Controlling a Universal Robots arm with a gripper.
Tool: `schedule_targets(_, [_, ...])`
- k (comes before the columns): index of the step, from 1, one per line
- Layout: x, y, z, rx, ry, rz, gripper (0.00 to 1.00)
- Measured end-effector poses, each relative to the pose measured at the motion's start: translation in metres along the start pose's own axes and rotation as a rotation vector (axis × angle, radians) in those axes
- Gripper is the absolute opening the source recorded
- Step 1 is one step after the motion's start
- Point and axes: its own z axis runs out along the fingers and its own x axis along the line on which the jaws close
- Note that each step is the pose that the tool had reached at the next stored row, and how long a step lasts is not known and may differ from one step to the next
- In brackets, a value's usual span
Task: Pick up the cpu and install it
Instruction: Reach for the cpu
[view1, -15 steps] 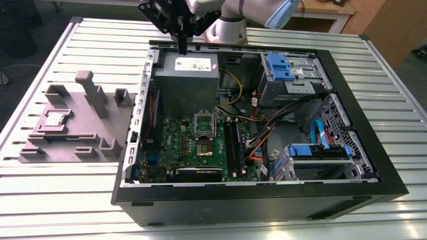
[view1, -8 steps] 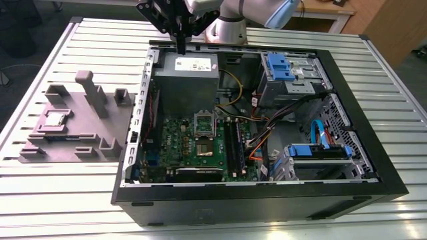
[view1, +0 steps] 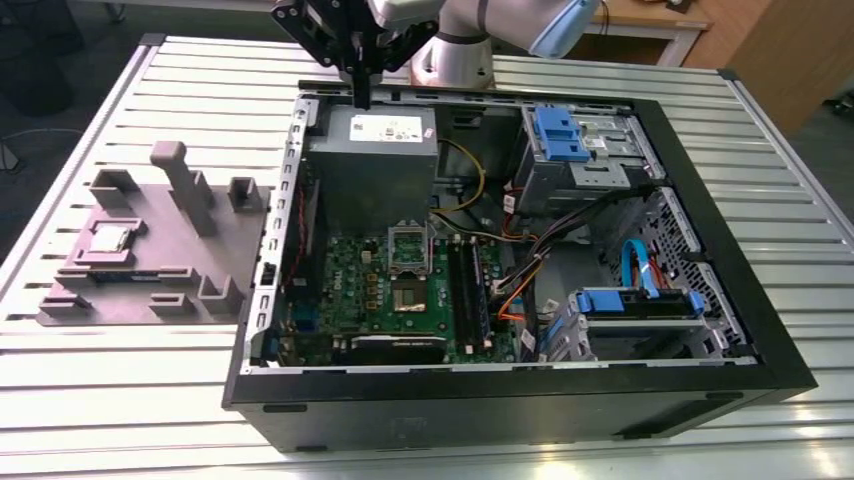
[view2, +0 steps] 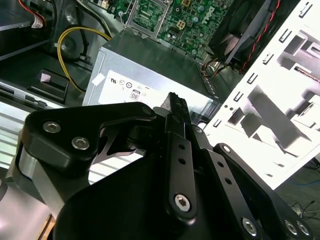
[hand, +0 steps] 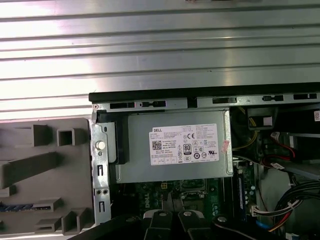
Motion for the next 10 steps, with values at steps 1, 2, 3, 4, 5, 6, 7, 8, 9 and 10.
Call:
schedule_targets(1, [0.0000, 0.0000, 0.0000, 0.0000, 0.0000, 0.000, 0.10])
schedule_targets(2, [0.0001, 0.0000, 0.0000, 0.0000, 0.0000, 0.000, 0.10])
schedule_targets(3, [0.0007, -0.0001, 0.0000, -0.0001, -0.0001, 0.000, 0.10])
schedule_targets(4, [0.0017, -0.0002, -0.0001, 0.0001, 0.0000, 0.000, 0.10])
schedule_targets(5, [0.0030, -0.0002, -0.0001, 0.0000, 0.0000, 0.000, 0.10])
schedule_targets(6, [0.0044, -0.0003, -0.0001, 0.0000, 0.0000, 0.000, 0.10])
schedule_targets(7, [0.0057, -0.0004, -0.0001, 0.0000, 0.0000, 0.000, 0.10])
schedule_targets(8, [0.0069, -0.0005, -0.0001, 0.0000, 0.0000, 0.000, 0.10])
schedule_targets(9, [0.0081, -0.0006, -0.0001, 0.0000, 0.0000, 0.000, 0.10])
schedule_targets(10, [0.0094, -0.0007, -0.0001, 0.0000, 0.0000, 0.000, 0.10])
